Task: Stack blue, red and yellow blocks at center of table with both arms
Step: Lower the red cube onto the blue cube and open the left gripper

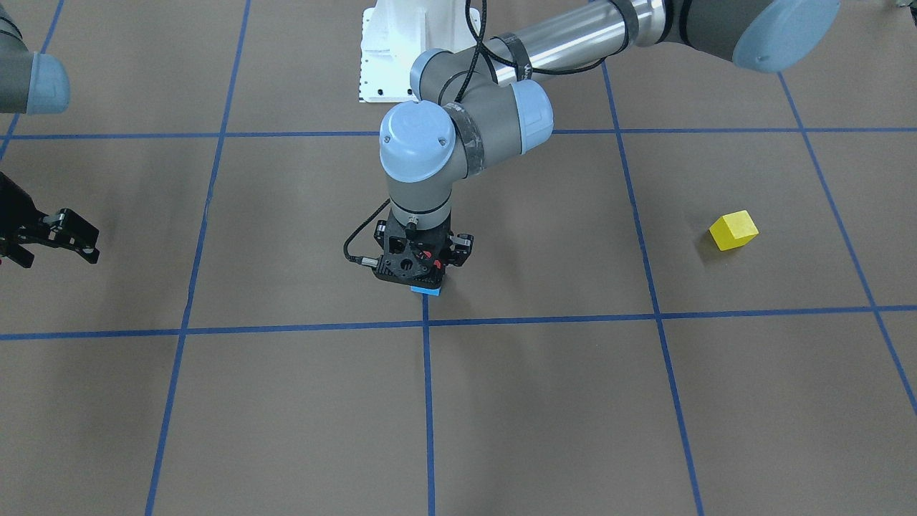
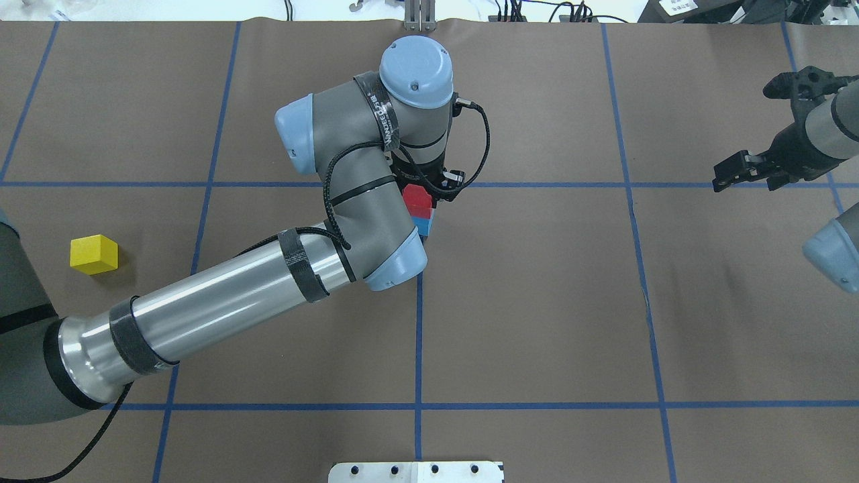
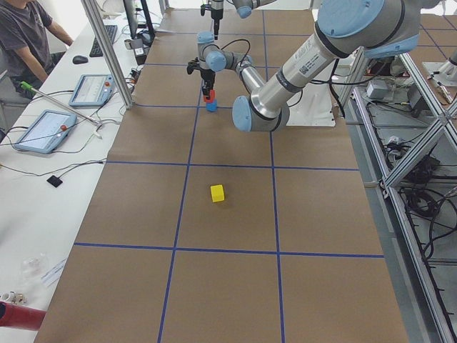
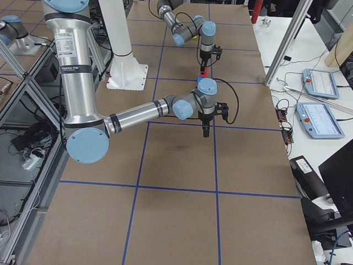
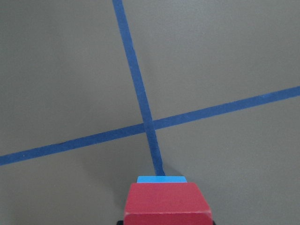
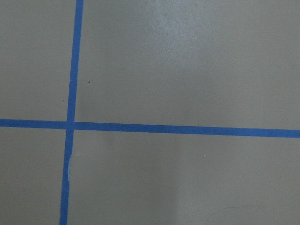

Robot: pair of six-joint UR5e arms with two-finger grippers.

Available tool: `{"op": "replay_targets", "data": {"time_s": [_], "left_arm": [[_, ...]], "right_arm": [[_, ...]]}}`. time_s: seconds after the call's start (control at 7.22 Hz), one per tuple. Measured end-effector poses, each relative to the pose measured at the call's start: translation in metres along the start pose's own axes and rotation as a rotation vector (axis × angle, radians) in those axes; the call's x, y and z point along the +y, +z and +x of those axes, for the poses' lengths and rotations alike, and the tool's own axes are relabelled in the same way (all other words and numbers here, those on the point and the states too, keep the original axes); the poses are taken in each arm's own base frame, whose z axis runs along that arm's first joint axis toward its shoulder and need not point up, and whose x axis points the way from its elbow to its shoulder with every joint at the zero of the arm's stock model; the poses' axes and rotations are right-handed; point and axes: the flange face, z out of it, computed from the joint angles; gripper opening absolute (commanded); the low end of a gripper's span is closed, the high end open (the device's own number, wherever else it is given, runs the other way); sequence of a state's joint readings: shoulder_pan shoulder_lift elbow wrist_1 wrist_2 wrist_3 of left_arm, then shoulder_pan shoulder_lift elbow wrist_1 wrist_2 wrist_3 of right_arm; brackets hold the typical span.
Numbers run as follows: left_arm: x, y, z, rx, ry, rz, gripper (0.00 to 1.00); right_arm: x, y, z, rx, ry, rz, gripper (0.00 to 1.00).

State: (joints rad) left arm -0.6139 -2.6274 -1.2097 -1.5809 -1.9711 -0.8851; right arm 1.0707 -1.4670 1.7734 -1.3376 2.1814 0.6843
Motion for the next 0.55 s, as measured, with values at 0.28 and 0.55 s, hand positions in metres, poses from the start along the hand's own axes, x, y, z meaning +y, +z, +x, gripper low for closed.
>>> {"op": "replay_targets", "data": {"time_s": [0.28,0.55], "left_arm": [[0.0010,0.0013,-0.0004,-0.002,-0.001,-0.003,0.00],[0.0021,0.0030,-0.0022,-0.003,-0.003,-0.004,0.26]], "right_arm": [[0.0000,0.0001,-0.0004,0.000,0.001,0.000,1.00],[0.0001,0.0003,-0.0007,0.000,0.001,-0.001,1.00]]}}
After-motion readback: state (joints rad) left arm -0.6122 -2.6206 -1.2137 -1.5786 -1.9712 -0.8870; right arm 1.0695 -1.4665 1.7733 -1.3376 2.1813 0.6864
